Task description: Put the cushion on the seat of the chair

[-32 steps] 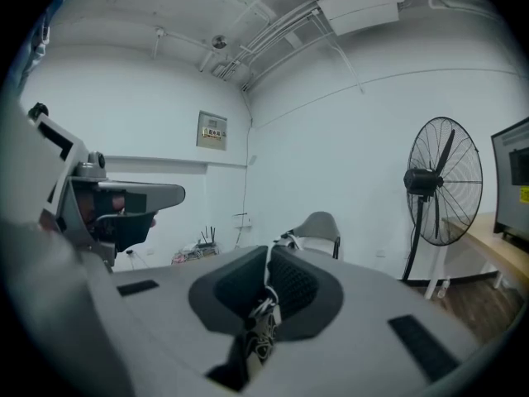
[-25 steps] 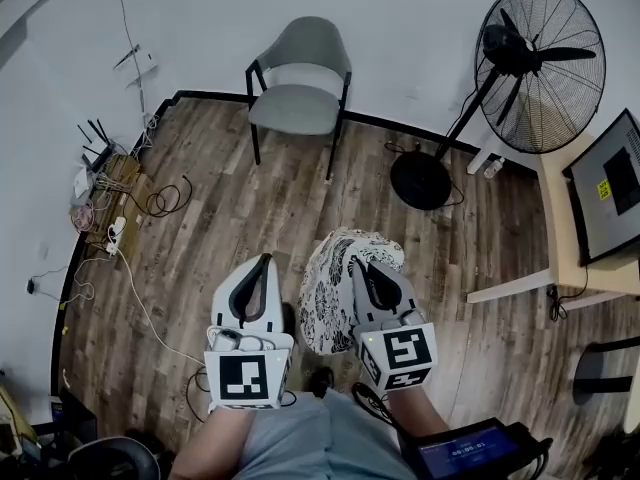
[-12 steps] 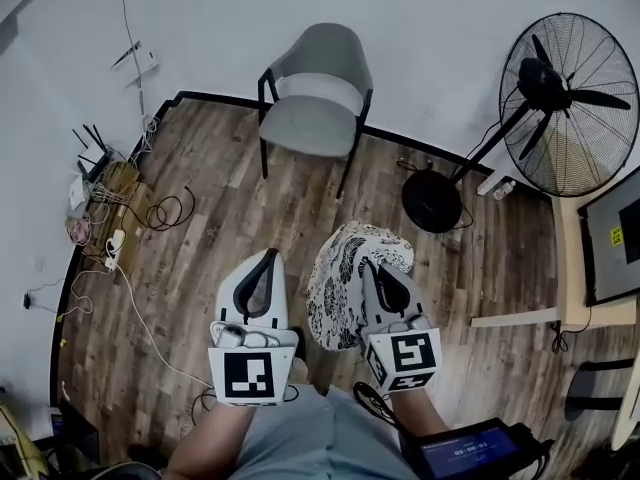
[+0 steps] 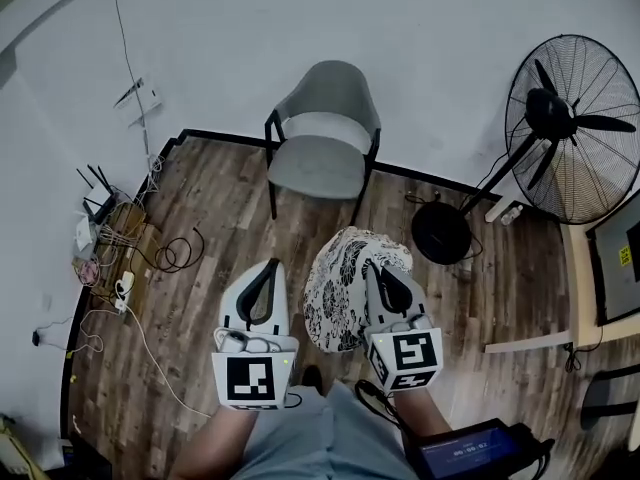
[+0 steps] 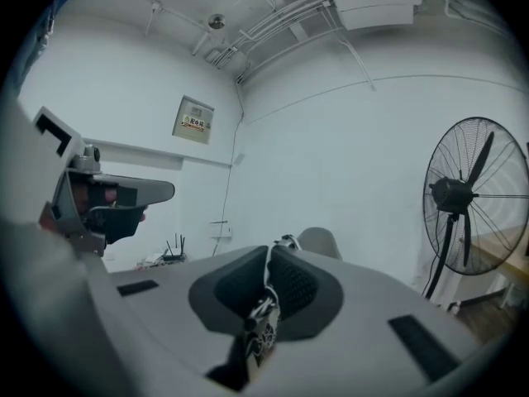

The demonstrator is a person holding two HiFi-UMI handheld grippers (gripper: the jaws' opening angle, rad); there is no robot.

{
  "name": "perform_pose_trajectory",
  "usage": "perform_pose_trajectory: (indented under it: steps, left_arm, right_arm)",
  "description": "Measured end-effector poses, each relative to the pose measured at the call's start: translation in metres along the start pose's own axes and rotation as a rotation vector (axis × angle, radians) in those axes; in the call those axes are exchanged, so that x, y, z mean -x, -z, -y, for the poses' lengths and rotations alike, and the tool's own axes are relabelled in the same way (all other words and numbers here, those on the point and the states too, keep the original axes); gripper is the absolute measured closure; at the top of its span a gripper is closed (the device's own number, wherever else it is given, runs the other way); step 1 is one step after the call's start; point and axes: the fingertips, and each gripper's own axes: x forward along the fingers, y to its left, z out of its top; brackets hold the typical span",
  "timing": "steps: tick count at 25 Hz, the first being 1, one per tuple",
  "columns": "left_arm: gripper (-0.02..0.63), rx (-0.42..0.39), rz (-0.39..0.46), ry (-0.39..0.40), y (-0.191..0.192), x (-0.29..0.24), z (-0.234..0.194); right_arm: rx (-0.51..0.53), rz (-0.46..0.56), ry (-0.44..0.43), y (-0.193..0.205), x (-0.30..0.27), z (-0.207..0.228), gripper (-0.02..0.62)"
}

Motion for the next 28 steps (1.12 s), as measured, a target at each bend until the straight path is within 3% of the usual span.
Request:
perform_pose_trajectory:
  steps: [17, 28]
  left_arm:
    - [0.597, -0.010, -0.050, 0.050, 0.036, -0.069, -0.023]
    - [0.597, -0.002, -0.135, 0.061, 0.066, -0.207, -0.040]
  right_arm:
    - [0.016, -0.017, 0.043, -0.008, -0.061, 0.033, 0.578]
    - [-0.012, -0.105, 0.042, 0.015, -0.165, 0.109, 0.578]
